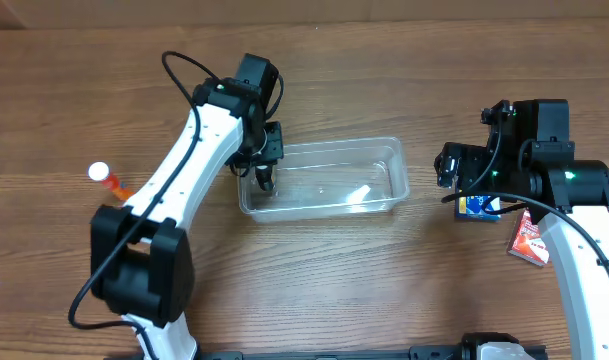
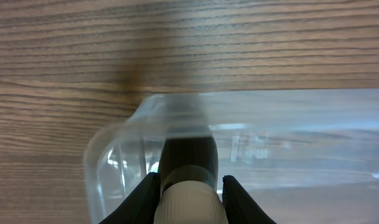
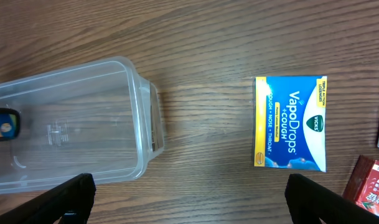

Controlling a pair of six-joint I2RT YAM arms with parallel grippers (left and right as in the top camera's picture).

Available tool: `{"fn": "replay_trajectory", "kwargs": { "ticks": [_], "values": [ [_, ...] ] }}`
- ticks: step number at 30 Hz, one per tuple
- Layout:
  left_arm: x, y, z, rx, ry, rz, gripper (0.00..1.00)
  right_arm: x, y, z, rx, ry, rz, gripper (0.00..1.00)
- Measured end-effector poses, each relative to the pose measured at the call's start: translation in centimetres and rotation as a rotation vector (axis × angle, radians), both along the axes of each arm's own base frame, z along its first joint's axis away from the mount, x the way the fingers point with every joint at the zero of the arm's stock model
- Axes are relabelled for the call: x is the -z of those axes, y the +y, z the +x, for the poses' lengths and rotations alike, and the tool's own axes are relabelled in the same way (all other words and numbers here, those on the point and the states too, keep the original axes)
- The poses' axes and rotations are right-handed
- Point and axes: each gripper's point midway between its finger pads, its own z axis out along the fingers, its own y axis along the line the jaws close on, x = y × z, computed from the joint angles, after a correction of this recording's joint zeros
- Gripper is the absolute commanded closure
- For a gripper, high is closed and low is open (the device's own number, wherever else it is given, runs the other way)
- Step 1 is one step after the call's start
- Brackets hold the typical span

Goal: Pack container
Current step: 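Carry the dark bottle into the container's left end and release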

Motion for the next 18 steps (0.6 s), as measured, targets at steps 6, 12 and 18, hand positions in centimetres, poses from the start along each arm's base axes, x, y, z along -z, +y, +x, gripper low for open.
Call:
{"fn": "replay_trajectory", "kwargs": {
  "ticks": [6, 12, 18],
  "values": [
    [1.15, 0.28, 0.25, -0.003, 0.01, 0.025, 0.94, -0.01, 0.01, 0.02, 0.0, -0.001, 0.0, 0.0],
    [1.14, 0.47, 0.46, -0.005, 0.0, 0.037, 0.59, 0.0, 0.01, 0.0, 0.0, 0.0, 0.0, 0.0],
    [1.14, 0.5, 0.54, -0.014, -0.003, 0.038, 0.34, 0.0, 0.0, 0.01, 0.0, 0.0, 0.0, 0.0]
  ]
}}
